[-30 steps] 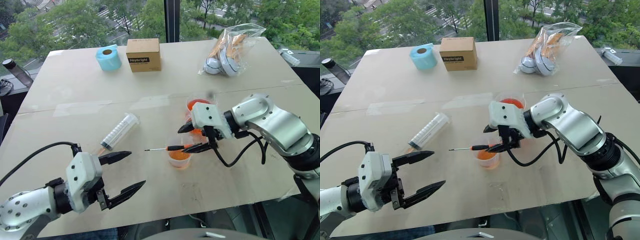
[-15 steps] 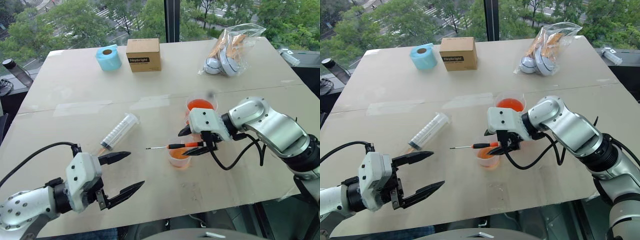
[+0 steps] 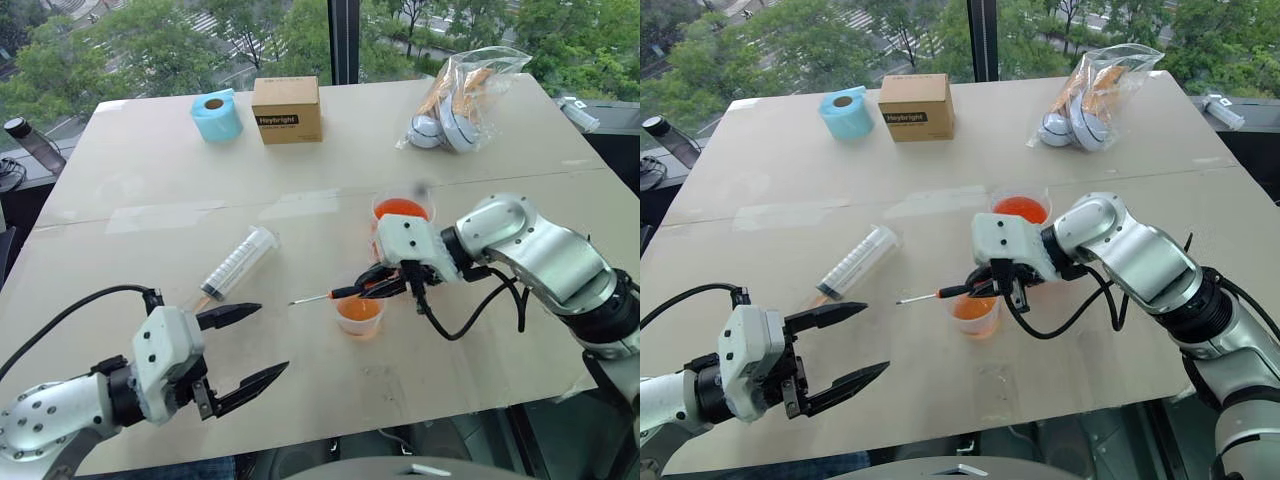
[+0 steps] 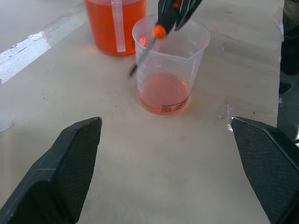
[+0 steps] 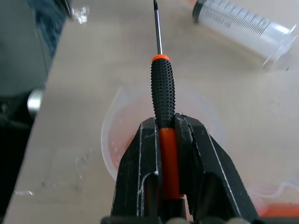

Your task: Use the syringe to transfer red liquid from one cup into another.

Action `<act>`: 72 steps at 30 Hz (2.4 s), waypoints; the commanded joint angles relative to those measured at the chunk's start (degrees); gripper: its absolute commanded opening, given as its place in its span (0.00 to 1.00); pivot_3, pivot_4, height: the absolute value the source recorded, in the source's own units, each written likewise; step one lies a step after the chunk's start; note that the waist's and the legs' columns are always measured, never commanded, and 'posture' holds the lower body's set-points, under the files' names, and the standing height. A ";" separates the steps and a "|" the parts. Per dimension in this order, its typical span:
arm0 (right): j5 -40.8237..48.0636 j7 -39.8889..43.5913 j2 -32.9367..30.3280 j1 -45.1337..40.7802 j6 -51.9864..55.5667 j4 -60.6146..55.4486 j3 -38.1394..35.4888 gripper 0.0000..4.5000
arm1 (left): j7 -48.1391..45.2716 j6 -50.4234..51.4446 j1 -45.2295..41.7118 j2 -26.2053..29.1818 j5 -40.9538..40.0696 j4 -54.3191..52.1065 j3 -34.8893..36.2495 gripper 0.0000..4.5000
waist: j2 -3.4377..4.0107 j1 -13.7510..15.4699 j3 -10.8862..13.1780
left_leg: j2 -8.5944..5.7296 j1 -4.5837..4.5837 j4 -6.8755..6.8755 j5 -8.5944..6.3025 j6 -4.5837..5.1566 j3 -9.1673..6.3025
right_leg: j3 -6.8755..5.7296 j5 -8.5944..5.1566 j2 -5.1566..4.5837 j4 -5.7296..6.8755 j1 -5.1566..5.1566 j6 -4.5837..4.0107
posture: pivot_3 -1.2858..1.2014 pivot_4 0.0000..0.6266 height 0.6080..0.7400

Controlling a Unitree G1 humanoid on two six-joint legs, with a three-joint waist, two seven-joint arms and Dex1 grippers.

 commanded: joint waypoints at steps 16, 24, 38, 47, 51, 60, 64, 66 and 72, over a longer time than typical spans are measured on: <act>-7.30 -8.15 -16.41 -3.72 -7.54 39.32 -19.00 0.01 | 20.57 14.53 -28.53 10.13 -15.54 -2.55 -7.93 1.00 | 0.06 0.06 0.11 | -0.06 -0.16 -0.07 0.07 -0.08 0.05 | 0.01 0.03 -0.01 -0.19 -0.01 0.04 | 0.52 0.24 1.00; -17.28 -13.37 -12.78 -0.50 -19.74 53.41 -17.00 0.40 | 24.62 19.89 -35.68 10.72 -16.49 0.20 -10.02 1.00 | 0.26 -0.04 0.25 | 0.00 -0.71 0.13 0.17 -0.19 0.12 | 0.06 0.05 0.27 -0.05 -0.56 0.09 | 0.52 0.24 1.00; 3.80 0.24 -13.54 2.69 -7.10 20.96 -26.52 0.99 | 18.78 33.61 -45.27 26.07 -19.70 12.25 -8.61 1.00 | 0.15 0.28 0.35 | 0.01 -0.73 0.32 0.20 -0.23 0.03 | 0.01 0.04 0.39 0.44 -0.69 0.10 | 0.52 0.24 1.00; 16.91 -4.85 -8.81 4.57 -1.54 3.02 -28.92 0.99 | 19.01 49.67 -74.33 24.68 -9.43 30.48 -34.13 1.00 | -0.24 0.89 0.51 | -0.06 -0.75 0.49 0.19 -0.21 -0.01 | -0.12 0.04 0.69 0.55 -0.63 0.13 | 0.52 0.24 1.00; 18.92 -7.66 -9.33 5.33 0.59 -0.91 -28.99 0.99 | 15.85 55.32 -79.74 24.19 -4.89 36.36 -42.40 1.00 | -0.28 0.53 0.54 | -0.06 -0.83 0.49 0.19 -0.22 0.08 | -0.07 0.03 0.69 0.63 -0.75 0.14 | 0.52 0.24 1.00; 21.58 -12.58 -8.84 5.59 2.70 -3.12 -28.32 0.99 | 3.84 57.66 -94.96 20.15 8.87 51.92 -65.27 1.00 | -0.39 0.47 0.59 | -0.06 -0.83 0.59 0.20 -0.21 0.12 | -0.03 0.03 0.77 0.67 -0.80 0.15 | 0.52 0.24 1.00; 21.58 -12.78 -9.04 6.01 2.06 -2.80 -28.16 0.99 | 0.30 55.34 -97.16 16.79 14.31 58.11 -70.95 1.00 | -0.40 0.44 0.60 | -0.06 -0.84 0.62 0.20 -0.21 0.14 | -0.01 0.03 0.76 0.67 -0.81 0.15 | 0.52 0.24 1.00; 20.93 -12.49 -9.40 6.35 1.40 -2.53 -27.95 0.99 | -1.46 53.24 -98.43 14.56 17.31 62.17 -73.22 1.00 | -0.41 0.44 0.60 | -0.06 -0.85 0.62 0.20 -0.21 0.14 | -0.02 0.03 0.76 0.67 -0.81 0.15 | 0.52 0.24 1.00; 20.45 -12.27 -9.42 6.59 0.20 -1.97 -27.18 0.99 | -5.48 44.96 -102.88 5.73 26.88 76.37 -77.32 1.00 | -0.40 1.02 0.58 | -0.06 -0.85 0.78 0.19 -0.20 0.13 | -0.03 0.03 0.75 0.75 -0.79 0.15 | 0.52 0.24 1.00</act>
